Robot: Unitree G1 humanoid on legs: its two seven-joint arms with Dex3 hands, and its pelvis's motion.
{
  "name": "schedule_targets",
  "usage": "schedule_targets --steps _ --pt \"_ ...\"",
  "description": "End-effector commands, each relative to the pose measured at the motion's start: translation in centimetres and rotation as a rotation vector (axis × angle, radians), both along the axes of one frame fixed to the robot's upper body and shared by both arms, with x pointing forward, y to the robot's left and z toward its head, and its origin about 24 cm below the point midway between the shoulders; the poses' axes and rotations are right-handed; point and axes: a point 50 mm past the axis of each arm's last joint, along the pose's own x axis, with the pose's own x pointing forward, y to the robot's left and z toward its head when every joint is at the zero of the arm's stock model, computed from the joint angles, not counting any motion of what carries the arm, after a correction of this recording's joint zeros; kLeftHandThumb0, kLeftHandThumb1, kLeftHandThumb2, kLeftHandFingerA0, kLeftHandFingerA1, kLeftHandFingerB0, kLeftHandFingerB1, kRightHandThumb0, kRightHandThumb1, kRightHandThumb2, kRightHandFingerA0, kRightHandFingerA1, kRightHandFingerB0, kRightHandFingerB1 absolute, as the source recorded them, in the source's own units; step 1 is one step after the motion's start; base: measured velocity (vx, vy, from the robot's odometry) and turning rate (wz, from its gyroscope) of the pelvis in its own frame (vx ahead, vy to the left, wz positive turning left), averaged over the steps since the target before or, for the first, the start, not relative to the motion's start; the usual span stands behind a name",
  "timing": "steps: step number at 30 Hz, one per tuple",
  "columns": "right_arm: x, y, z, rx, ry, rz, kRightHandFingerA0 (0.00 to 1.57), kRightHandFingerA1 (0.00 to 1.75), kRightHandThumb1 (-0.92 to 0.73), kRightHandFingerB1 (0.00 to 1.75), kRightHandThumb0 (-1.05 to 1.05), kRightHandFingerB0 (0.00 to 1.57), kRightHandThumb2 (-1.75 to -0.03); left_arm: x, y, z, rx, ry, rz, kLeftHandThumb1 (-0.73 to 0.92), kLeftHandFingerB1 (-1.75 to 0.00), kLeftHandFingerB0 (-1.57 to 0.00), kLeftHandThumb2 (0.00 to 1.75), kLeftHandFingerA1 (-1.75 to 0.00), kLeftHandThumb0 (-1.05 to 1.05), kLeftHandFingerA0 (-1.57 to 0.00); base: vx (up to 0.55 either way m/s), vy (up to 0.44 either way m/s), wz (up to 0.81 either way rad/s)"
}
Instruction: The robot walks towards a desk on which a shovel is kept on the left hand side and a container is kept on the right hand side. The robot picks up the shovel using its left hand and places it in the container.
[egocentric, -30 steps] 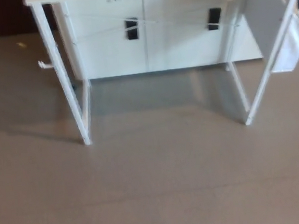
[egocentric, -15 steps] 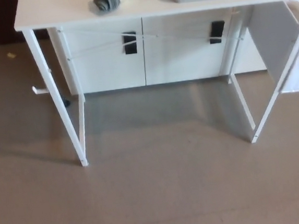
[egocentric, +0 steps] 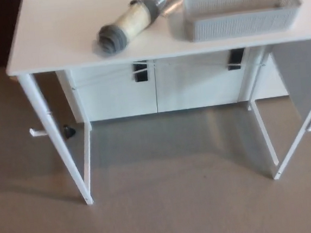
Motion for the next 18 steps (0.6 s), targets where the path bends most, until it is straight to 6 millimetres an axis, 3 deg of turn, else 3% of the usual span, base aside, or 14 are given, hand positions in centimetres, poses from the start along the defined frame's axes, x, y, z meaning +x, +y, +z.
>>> schedule_targets --steps 1,8,18 --pt "0.0 -0.1 0.1 -0.017 0.001 0.008 0.44 0.47 -0.61 0.41 -0.31 0.35 -0.57 0.0 0.4 0.4 0.035 -0.022 -0.031 0.45 -0.47 -0.10 0.88 -0.53 -0.17 -0.24 0.23 -0.126 -0.12" --pt "-0.1 -0.1 0.1 -0.015 0.002 0.015 0.44 0.47 -0.61 0.43 -0.32 0.35 -0.57 -0.3 -0.8 0.3 -0.028 -0.040 0.002 0.46 -0.47 -0.10 0.89 -0.54 -0.17 -0.26 0.20 0.009 -0.09" --pt "1.1 0.1 0.3 -0.004 -0.035 0.015 0.43 0.48 -0.60 0.43 -0.33 0.37 -0.58 0.9 -4.2 -0.1 -0.114 -0.103 0.046 0.47 -0.46 -0.08 0.90 -0.52 -0.13 -0.21 0.21 0.203 -0.07"
